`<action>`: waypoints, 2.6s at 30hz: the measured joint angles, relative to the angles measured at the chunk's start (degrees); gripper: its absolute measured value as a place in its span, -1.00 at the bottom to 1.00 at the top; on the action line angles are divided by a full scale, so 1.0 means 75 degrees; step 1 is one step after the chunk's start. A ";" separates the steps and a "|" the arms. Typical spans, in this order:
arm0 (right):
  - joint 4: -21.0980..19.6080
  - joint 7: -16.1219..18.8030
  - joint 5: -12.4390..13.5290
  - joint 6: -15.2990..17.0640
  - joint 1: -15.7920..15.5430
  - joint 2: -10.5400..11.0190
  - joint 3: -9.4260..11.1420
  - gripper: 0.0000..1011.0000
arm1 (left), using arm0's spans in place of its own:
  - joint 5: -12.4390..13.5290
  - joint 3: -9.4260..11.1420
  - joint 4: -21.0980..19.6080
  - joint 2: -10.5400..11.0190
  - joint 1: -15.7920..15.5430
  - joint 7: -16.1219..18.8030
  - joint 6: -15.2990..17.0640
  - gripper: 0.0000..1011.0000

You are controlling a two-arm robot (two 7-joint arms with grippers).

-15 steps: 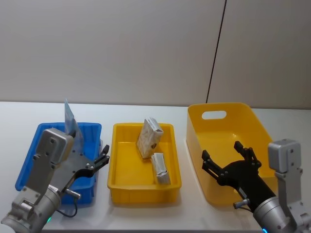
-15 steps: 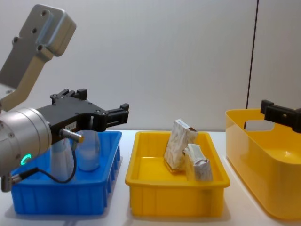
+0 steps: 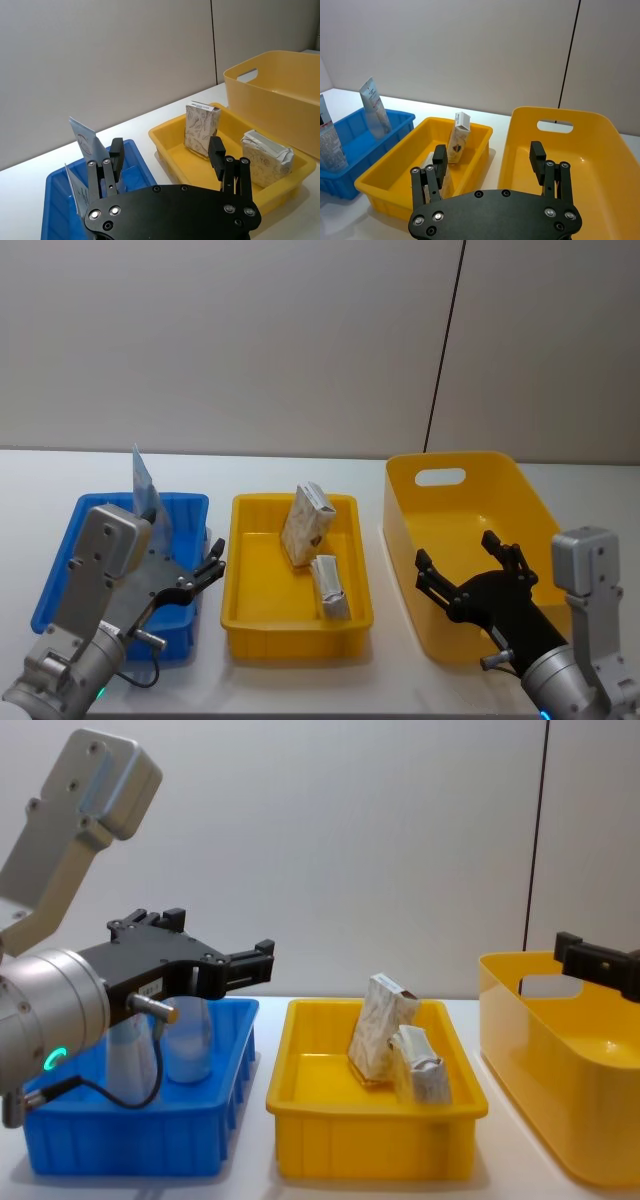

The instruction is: Bimanual collaborative sorting of washing and personal care products

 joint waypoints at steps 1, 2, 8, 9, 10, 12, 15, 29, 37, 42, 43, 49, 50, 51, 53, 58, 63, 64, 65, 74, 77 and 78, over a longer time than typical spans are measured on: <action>0.0000 0.0000 0.0000 0.0000 0.0000 0.0000 -0.0001 0.99 | 0.0000 0.0000 0.0000 0.0000 0.0001 0.0000 0.0000 0.98; -0.0001 0.0000 0.0000 0.0000 0.0000 0.0000 0.0000 0.99 | 0.0000 -0.0001 0.0000 -0.0001 0.0000 0.0000 0.0000 0.98; 0.0000 0.0000 0.0000 0.0000 0.0000 0.0001 -0.0001 0.99 | 0.0000 -0.0001 0.0001 0.0000 0.0000 0.0000 0.0000 0.98; 0.0000 0.0000 0.0000 0.0000 0.0000 0.0000 0.0000 0.98 | 0.0000 0.0000 0.0000 0.0000 0.0000 0.0000 0.0000 0.98; 0.0000 0.0000 -0.0001 0.0000 0.0000 0.0000 0.0000 0.99 | 0.0000 0.0000 0.0000 0.0000 0.0000 0.0000 0.0000 0.98; 0.0000 0.0000 0.0000 0.0000 0.0000 0.0000 0.0000 0.99 | 0.0000 0.0000 0.0001 0.0000 0.0001 0.0000 0.0000 0.98; 0.0000 0.0000 0.0000 0.0001 0.0000 -0.0002 0.0000 0.99 | 0.0000 0.0000 0.0000 0.0000 0.0000 0.0000 0.0000 0.98; 0.0068 -0.0270 -0.0317 0.0572 0.0307 -0.0359 -0.0370 0.99 | 0.0000 0.0000 0.0000 0.0000 0.0000 0.0000 0.0000 0.98; 0.0282 -0.0664 -0.0652 0.1378 0.0716 -0.0851 -0.0776 0.99 | 0.0000 -0.0001 0.0000 0.0000 0.0001 0.0000 0.0000 0.98; 0.0459 -0.0879 -0.0818 0.1889 0.0950 -0.1118 -0.0962 0.99 | 0.0000 0.0000 0.0000 0.0000 0.0001 0.0000 0.0000 0.98; 0.0522 -0.0947 -0.0864 0.2055 0.1013 -0.1189 -0.1002 0.99 | 0.0000 -0.0001 0.0000 0.0000 0.0001 0.0000 0.0000 0.98; 0.0886 -0.1164 -0.1016 0.2590 0.1326 -0.1525 -0.1183 0.99 | 0.0001 0.0000 0.0000 0.0000 0.0000 0.0000 0.0000 0.98; 0.0993 -0.1212 -0.1053 0.2717 0.1411 -0.1609 -0.1222 0.98 | 0.0001 0.0000 0.0000 0.0000 0.0000 0.0000 0.0000 0.98; 0.1050 -0.1231 -0.1071 0.2773 0.1451 -0.1649 -0.1240 0.99 | 0.0000 0.0000 0.0000 0.0000 0.0001 0.0000 0.0000 0.98; 0.1238 -0.1286 -0.1112 0.2922 0.1572 -0.1764 -0.1289 0.99 | 0.0000 0.0000 0.0000 -0.0001 0.0001 0.0000 0.0000 0.98; 0.1625 -0.1361 -0.1203 0.3128 0.1843 -0.1987 -0.1394 0.99 | 0.0000 0.0000 0.0000 0.0000 0.0000 0.0000 0.0000 0.98; 0.2088 -0.1414 -0.1285 0.3300 0.2111 -0.2221 -0.1483 0.99 | 0.0000 0.0000 0.0000 0.0000 0.0000 0.0000 0.0000 0.98; 0.2143 -0.1420 -0.1294 0.3319 0.2142 -0.2248 -0.1493 0.99 | -0.0001 -0.0001 0.0000 0.0000 0.0001 0.0000 0.0000 0.98; 0.2209 -0.1425 -0.1304 0.3338 0.2181 -0.2281 -0.1505 0.98 | 0.0000 0.0000 0.0000 0.0000 0.0000 0.0000 0.0000 0.98; 0.2768 -0.1481 -0.1383 0.3516 0.2502 -0.2545 -0.1538 0.99 | 0.0000 0.0000 0.0000 0.0000 0.0000 0.0000 0.0000 0.98; 0.2910 -0.1503 -0.1402 0.3567 0.2575 -0.2607 -0.1529 0.99 | 0.0000 0.0000 0.0000 0.0000 0.0000 0.0000 0.0000 0.98; 0.2944 -0.1506 -0.1406 0.3576 0.2595 -0.2622 -0.1526 0.99 | 0.0000 0.0000 0.0000 0.0000 0.0000 0.0000 0.0000 0.98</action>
